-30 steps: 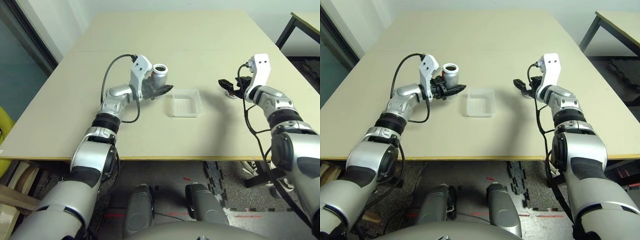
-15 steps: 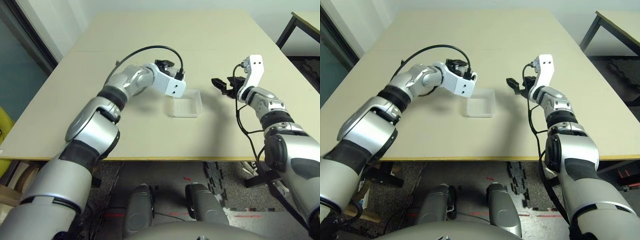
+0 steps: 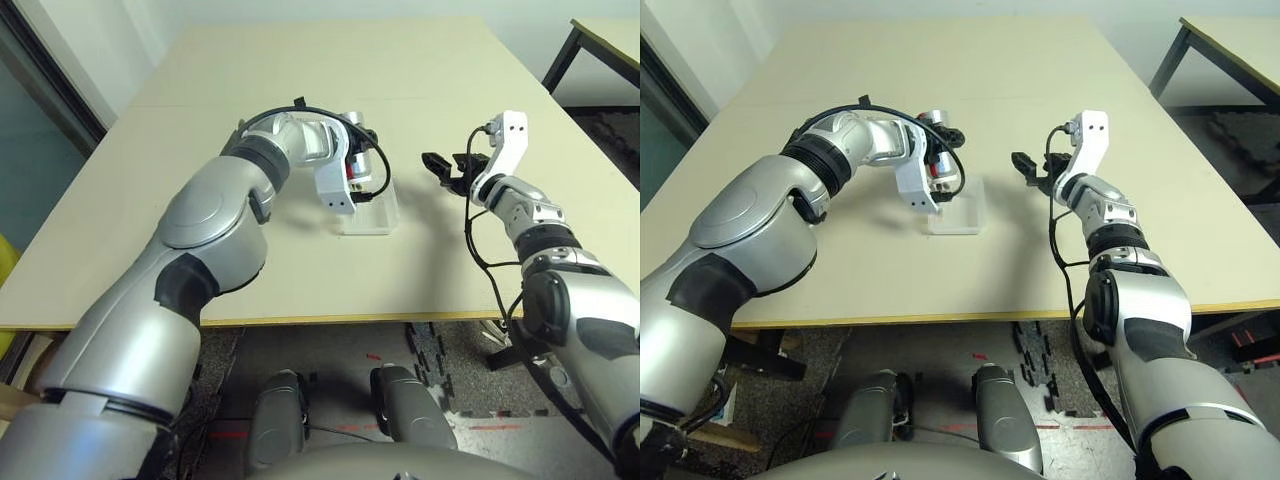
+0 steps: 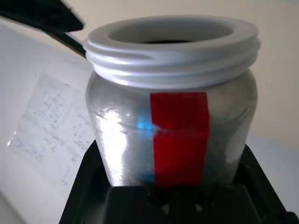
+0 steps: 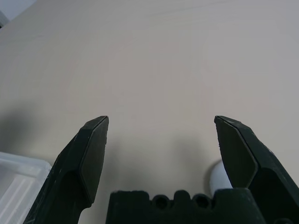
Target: Pour the medicine from the bottle into the box.
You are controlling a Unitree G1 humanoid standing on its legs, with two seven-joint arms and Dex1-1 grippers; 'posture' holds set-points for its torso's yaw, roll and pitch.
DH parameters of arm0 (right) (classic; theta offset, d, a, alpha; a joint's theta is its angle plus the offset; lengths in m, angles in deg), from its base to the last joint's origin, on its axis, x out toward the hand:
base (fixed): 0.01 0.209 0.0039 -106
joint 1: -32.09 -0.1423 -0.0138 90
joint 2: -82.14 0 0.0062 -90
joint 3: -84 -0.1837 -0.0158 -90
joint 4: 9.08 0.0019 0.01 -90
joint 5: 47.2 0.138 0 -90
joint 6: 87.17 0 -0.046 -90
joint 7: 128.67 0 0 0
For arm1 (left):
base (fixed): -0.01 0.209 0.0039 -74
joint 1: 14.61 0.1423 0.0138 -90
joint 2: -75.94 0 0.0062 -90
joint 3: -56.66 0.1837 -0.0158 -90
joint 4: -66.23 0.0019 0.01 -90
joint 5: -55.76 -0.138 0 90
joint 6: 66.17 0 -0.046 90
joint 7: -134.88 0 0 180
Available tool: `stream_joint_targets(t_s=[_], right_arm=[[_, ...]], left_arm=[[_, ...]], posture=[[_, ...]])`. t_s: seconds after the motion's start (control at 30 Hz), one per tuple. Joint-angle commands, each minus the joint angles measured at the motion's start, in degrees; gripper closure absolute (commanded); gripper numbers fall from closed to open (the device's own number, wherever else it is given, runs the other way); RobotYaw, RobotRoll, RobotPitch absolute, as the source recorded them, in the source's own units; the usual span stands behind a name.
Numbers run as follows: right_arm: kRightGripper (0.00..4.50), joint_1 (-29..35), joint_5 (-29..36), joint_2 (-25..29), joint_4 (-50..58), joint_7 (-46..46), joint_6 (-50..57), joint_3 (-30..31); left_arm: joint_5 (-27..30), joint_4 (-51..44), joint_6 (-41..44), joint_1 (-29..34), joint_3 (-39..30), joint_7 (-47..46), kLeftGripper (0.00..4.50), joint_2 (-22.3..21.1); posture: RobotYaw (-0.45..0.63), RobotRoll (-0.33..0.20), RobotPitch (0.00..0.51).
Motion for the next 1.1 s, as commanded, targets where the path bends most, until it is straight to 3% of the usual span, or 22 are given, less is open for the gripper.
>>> stream_joint_targets(t_s=[0.03, 0.17, 0.37, 0.53, 0.63, 0.73, 0.83, 1.1], right_arm=[[0.00, 1.7, -2.7, 0.8, 2.1, 3.3, -2.6, 3.4], [0.00, 3.0, -5.8, 3.3, 4.7, 11.5, -8.3, 7.9], [0.00, 2.4, -3.5, 6.6, 8.2, 22.9, -8.9, 7.8], [0.00, 4.4, -1.2, 8.3, 14.3, 38.6, -7.7, 10.1], [0.00, 6.0, -0.8, 8.7, 17.9, 43.5, -6.6, 11.7], [0.00, 7.4, -0.4, 8.5, 21.3, 46.7, -5.2, 13.0], [0.00, 7.9, -0.7, 8.1, 22.2, 47.0, -4.8, 13.7], [0.00, 7.9, -1.1, 6.9, 20.5, 42.5, -3.5, 13.5]], left_arm=[[3.7, 1.5, -1.0, -0.2, -3.5, 3.9, 1.83, -0.2], [6.4, 1.5, -2.0, 0.5, -6.3, 7.1, 1.83, -1.0], [14.4, 1.8, -1.8, 2.6, -14.3, 14.8, 1.83, -1.7], [25.4, 2.1, 0.9, 5.6, -25.0, 26.5, 1.83, -1.6], [33.2, 1.8, 4.4, 7.6, -32.4, 34.9, 1.83, -1.3], [42.9, 1.1, 11.0, 9.4, -41.9, 43.2, 1.83, -0.5], [48.8, 0.0, 16.1, 10.5, -47.9, 47.0, 1.83, -0.4], [63.4, -4.7, 30.9, 15.0, -62.3, 50.0, 1.83, -1.5]], posture=[[-0.24, 0.000, 0.043], [-0.23, 0.000, 0.045], [-0.23, 0.000, 0.050], [-0.23, 0.000, 0.049], [-0.23, 0.000, 0.043], [-0.23, 0.000, 0.044], [-0.22, 0.000, 0.044], [-0.20, 0.000, 0.050]])
